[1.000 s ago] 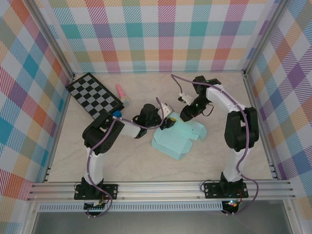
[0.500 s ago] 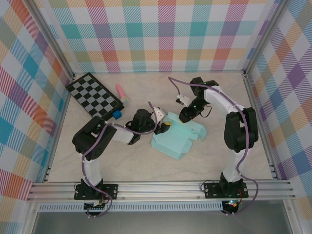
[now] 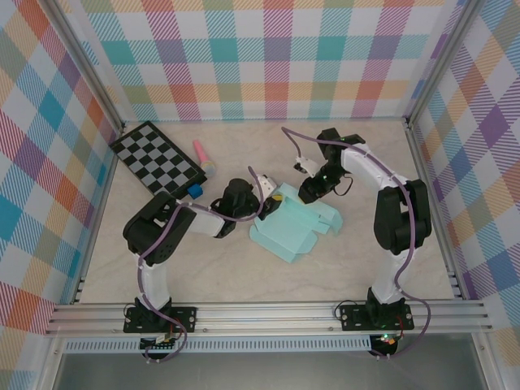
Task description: Fold the paper box
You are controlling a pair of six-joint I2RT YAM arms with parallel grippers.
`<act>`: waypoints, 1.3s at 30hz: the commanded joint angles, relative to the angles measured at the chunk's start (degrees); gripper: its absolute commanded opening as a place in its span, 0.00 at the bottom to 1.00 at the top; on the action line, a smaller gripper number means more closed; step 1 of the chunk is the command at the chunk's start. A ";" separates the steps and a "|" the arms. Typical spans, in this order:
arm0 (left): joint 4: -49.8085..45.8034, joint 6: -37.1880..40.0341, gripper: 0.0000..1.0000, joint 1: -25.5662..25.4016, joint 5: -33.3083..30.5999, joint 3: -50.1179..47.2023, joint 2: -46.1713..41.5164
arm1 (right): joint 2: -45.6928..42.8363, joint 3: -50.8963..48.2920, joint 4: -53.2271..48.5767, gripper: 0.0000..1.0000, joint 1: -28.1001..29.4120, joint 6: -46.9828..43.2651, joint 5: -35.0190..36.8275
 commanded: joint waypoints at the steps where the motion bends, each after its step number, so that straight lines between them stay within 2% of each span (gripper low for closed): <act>1: 1.27 -0.09 0.32 -1.20 -0.68 2.27 1.45 | -0.17 -2.33 2.25 0.39 0.28 1.25 1.10; 6: 2.09 -0.06 0.31 -2.10 -3.37 3.45 2.76 | -0.75 -4.09 3.34 0.38 0.31 1.83 1.46; 14: 4.54 2.94 0.33 -2.87 0.17 4.73 5.23 | -2.23 -5.43 4.36 0.39 -0.48 2.10 -0.03; 16: 3.99 4.12 0.29 -2.94 0.55 4.49 5.08 | -2.42 -5.46 4.60 0.39 -0.85 2.27 -0.22; 19: 3.64 3.00 0.17 -3.02 1.76 5.59 5.58 | -2.29 -5.45 4.70 0.39 -0.89 2.52 -0.80; 25: 5.96 -0.93 0.10 -4.42 2.00 7.85 7.61 | -2.61 -5.66 6.07 0.40 -0.85 4.23 -2.60; 28: 6.05 -1.35 0.09 -5.14 2.39 8.30 7.90 | -3.29 -6.57 7.23 0.45 -0.89 5.97 -3.08; 29: 5.96 -1.49 0.06 -5.39 2.24 8.41 7.88 | -3.89 -7.20 8.17 0.46 -0.84 6.72 -3.04; 31: 4.79 -2.16 0.00 -5.69 0.58 8.59 7.58 | -5.25 -8.42 10.14 0.46 -0.96 8.67 -3.23; 34: 1.03 -5.29 0.00 -6.20 -3.78 9.12 6.31 | -7.92 -10.51 13.61 0.51 -1.38 11.39 -5.62; 36: -3.46 -9.24 0.00 -6.00 -4.47 10.19 5.21 | -9.27 -11.12 14.74 0.53 -2.18 12.54 -7.88; 39: -10.52 -14.63 0.00 -5.83 -5.60 11.93 3.09 | -11.63 -11.67 15.60 0.58 -3.25 15.00 -7.40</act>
